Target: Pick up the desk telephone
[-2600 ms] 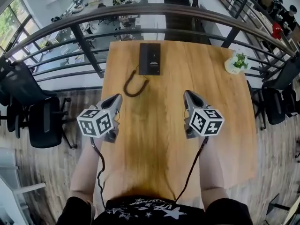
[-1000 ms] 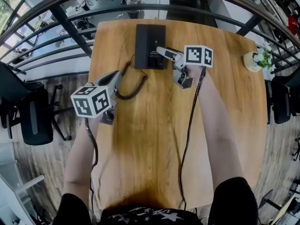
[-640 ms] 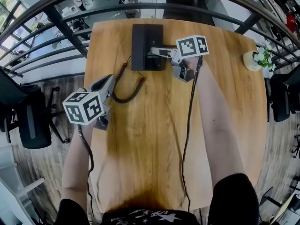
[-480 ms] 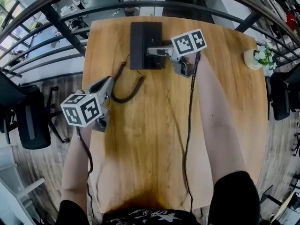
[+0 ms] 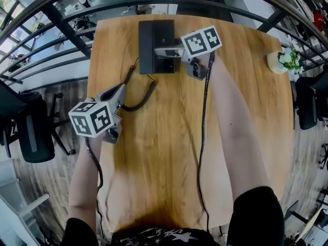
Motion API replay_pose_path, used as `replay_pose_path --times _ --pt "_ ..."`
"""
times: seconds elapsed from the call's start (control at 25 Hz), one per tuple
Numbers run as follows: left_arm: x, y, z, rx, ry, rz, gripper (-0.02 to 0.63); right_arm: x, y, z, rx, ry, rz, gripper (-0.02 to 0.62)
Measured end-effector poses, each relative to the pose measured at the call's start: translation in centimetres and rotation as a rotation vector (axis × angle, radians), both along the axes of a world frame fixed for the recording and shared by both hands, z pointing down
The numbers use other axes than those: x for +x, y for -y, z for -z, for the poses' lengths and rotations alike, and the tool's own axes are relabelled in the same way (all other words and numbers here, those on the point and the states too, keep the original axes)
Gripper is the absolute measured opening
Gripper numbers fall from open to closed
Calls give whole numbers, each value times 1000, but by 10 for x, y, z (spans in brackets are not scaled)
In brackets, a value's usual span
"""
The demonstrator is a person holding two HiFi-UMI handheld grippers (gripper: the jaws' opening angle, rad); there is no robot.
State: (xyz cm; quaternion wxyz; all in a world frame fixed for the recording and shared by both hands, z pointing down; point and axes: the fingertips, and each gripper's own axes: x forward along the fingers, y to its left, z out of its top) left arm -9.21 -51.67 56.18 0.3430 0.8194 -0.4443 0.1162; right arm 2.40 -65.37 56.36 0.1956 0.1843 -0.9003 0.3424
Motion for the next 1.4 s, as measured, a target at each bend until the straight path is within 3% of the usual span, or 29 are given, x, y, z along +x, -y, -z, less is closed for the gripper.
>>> replay_pose_path --times 0.16,0.36,0.52,0.72,1.04,1.4 --pt "-1 8 2 13 22 1 3 0 1 10 -51 97 -84 270" --pt "0 14 -3 -3 18 11 3 3 3 14 -183 141 -108 223" --pt "1 9 -6 -11 4 7 3 -4 4 25 -193 206 -149 193" --pt "-3 3 -8 -19 -8 17 2 -5 3 28 -254 315 -278 164" --pt "-8 -16 -3 -37 -33 29 2 -1 -27 25 -318 502 -415 159" --pt "-22 -61 18 -30 -73 53 3 3 -99 50 -329 690 -419 160"
